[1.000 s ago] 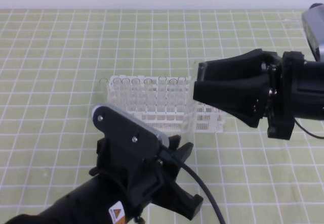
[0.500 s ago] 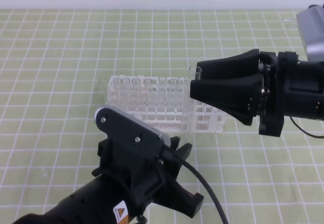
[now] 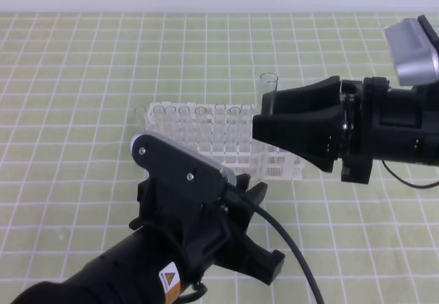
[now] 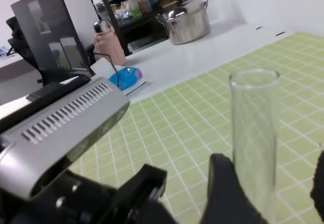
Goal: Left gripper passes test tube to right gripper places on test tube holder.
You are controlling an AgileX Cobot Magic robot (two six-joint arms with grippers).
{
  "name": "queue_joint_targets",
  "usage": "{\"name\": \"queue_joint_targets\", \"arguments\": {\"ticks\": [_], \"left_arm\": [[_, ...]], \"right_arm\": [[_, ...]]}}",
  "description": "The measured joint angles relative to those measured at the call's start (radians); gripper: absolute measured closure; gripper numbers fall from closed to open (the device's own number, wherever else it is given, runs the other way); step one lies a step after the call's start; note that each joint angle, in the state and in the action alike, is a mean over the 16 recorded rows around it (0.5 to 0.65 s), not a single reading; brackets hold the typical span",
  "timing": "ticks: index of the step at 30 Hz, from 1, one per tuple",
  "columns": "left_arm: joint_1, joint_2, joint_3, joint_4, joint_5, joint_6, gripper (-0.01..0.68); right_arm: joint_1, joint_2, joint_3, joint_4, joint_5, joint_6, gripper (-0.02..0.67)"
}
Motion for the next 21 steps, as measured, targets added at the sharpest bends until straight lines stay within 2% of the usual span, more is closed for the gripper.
{"name": "queue_joint_targets", "arguments": {"ticks": [13,21], "left_arm": [[0.000,0.000,-0.001,0.003,0.005,0.000,0.622],[0.000,-0.001,-0.001,0.016,0.022,0.001,0.638]], "right_arm": [[0.000,0.011,-0.064,0.001,0.027,0.000,0.318],[0.018,0.028,-0.068,0.002,0.026,-0.003,0.395]]}}
